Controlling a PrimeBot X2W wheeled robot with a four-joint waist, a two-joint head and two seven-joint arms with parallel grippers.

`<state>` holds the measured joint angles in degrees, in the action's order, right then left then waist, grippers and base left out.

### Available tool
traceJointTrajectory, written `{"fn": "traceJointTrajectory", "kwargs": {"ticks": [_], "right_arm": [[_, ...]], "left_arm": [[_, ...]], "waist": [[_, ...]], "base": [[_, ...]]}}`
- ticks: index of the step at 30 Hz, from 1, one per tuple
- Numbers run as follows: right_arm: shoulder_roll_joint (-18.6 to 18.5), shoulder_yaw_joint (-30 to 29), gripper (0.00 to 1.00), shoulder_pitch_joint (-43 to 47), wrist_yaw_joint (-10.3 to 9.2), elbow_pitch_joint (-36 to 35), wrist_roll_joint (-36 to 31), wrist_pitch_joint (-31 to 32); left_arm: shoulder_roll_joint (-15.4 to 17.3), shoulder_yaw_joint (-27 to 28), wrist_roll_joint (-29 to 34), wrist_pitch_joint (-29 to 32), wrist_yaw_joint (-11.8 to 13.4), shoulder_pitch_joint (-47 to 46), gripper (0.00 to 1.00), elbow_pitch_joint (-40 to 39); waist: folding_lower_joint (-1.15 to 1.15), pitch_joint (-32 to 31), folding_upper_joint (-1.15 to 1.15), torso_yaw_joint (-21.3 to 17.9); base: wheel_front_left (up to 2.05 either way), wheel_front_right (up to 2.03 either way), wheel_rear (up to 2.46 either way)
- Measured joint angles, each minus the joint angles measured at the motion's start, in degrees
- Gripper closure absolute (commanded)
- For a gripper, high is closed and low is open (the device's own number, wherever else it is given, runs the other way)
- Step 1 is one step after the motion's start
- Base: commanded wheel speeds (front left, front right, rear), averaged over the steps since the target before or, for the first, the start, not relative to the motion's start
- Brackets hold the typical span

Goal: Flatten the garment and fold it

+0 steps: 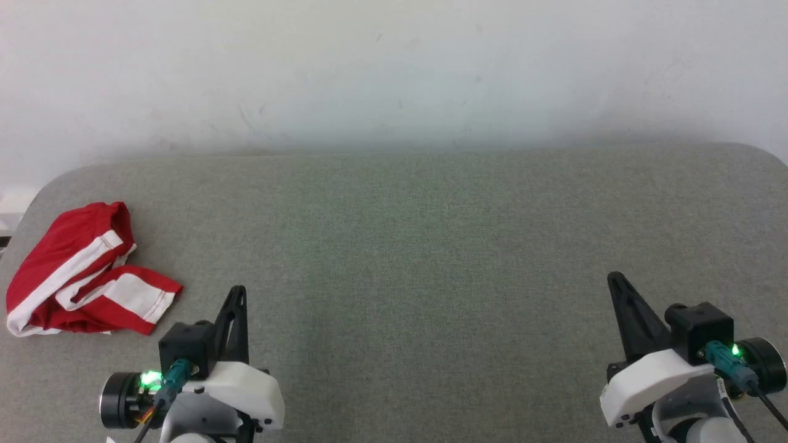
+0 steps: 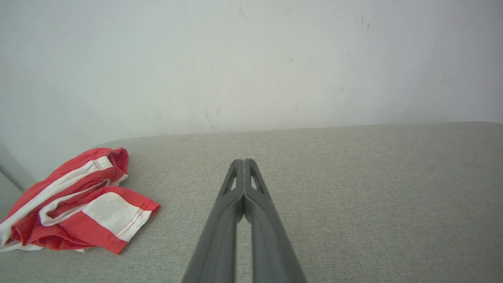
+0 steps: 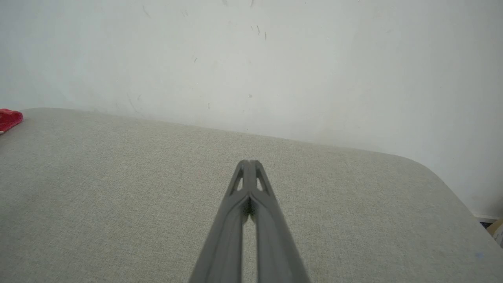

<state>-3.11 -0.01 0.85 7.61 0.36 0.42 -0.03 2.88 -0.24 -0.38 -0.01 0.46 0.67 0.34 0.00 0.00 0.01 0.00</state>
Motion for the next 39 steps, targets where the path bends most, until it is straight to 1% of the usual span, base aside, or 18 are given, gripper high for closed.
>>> {"fn": "traceJointTrajectory", "kwargs": {"ticks": [15, 16, 39], "right_arm": [[0.00, 0.00, 1.00, 0.00, 0.00, 0.00, 0.00, 0.00], [-0.01, 0.00, 0.00, 0.01, 0.00, 0.02, 0.02, 0.00], [-0.05, -1.22, 0.00, 0.07, 0.00, 0.48, 0.66, -2.08]], "left_arm": [[0.00, 0.00, 0.00, 0.00, 0.00, 0.00, 1.00, 0.00], [0.00, -0.02, -0.01, 0.00, 0.03, 0.01, 0.00, 0.01], [0.00, -1.04, -1.21, -2.05, 0.68, 0.08, 0.00, 1.08]], "waist": [[0.00, 0.00, 0.00, 0.00], [0.00, 0.00, 0.00, 0.00], [0.00, 0.07, 0.00, 0.18]], "base": [[0.00, 0.00, 0.00], [0.00, 0.00, 0.00], [0.00, 0.00, 0.00]]}}
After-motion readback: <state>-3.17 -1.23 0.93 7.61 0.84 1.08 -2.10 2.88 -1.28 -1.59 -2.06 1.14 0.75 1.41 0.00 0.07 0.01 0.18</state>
